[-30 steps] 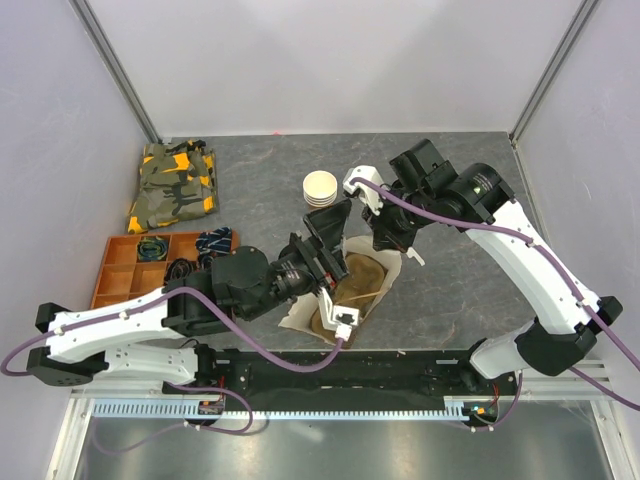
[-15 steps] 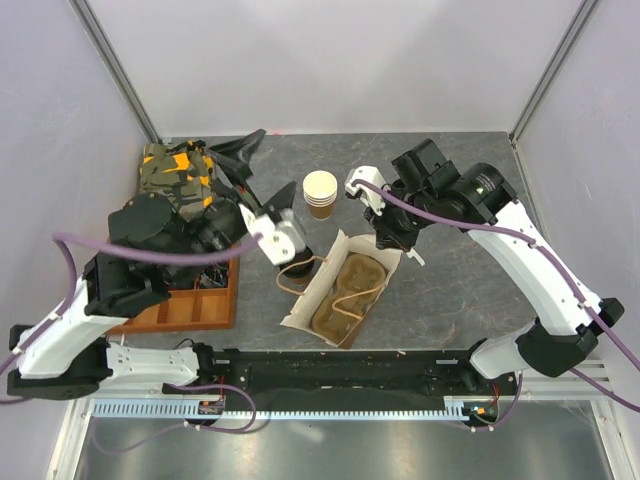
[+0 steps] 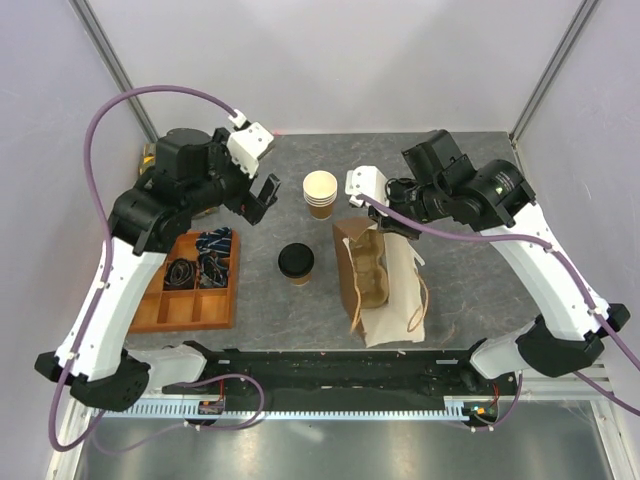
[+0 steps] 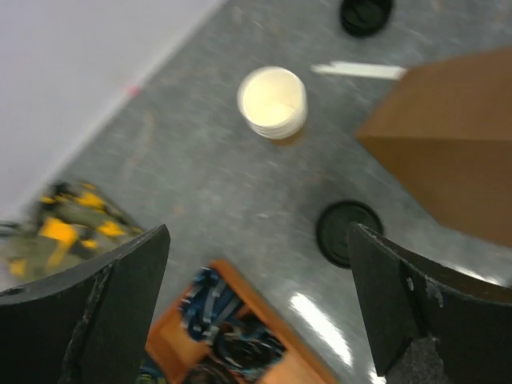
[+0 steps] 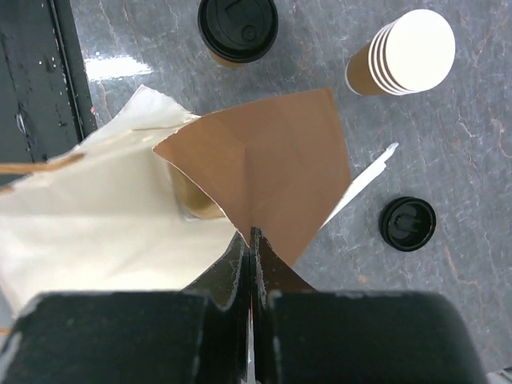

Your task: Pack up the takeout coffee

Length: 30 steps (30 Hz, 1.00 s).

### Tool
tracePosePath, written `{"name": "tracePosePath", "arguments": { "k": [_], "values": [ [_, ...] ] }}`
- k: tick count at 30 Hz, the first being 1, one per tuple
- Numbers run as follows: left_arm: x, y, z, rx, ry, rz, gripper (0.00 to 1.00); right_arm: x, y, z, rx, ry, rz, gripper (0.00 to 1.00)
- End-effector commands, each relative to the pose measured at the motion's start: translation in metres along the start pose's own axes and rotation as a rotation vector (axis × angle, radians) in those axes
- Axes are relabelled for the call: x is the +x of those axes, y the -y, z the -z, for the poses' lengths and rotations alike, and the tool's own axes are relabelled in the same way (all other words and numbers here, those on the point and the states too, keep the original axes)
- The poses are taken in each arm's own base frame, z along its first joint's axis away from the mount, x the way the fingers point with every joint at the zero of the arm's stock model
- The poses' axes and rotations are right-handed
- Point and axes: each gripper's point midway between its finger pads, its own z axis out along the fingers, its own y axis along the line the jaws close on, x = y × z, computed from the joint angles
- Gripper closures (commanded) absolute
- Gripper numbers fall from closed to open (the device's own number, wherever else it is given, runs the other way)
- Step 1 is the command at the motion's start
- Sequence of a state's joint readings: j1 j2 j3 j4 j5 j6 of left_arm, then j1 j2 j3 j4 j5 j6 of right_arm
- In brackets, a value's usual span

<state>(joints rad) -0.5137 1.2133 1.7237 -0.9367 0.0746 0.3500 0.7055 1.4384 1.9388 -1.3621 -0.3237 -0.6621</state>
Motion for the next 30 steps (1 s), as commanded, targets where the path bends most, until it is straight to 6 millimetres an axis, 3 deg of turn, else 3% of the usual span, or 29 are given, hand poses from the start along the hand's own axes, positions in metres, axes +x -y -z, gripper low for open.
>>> {"name": "tracePosePath", "arguments": {
  "k": [1,2,7,11,16,24,30],
  "values": [
    [0.038,0.049,-0.006,0.252,-0.123,0.217,0.00,0.017,-0.020,-0.005,-0.097,-0.077,0.025,1.00],
    [0.049,0.054,-0.010,0.271,-0.156,0.233,0.00,0.024,-0.025,-0.010,-0.116,-0.099,0.001,1.00],
    [0.069,0.080,-0.011,0.427,-0.181,0.196,0.00,0.041,-0.035,-0.022,-0.146,-0.164,-0.073,1.00],
    [0.103,0.097,-0.017,0.523,-0.255,0.129,0.00,0.051,-0.036,-0.030,-0.148,-0.216,-0.140,1.00],
    [0.125,0.103,-0.032,0.536,-0.278,0.108,0.00,0.052,-0.039,-0.033,-0.150,-0.220,-0.190,1.00],
    [0.134,0.107,-0.047,0.539,-0.259,0.114,0.00,0.040,-0.040,-0.023,-0.124,-0.176,-0.255,1.00],
    [0.145,0.111,-0.063,0.548,-0.212,0.021,0.00,0.043,-0.042,-0.026,-0.121,-0.172,-0.285,1.00]
  ]
}}
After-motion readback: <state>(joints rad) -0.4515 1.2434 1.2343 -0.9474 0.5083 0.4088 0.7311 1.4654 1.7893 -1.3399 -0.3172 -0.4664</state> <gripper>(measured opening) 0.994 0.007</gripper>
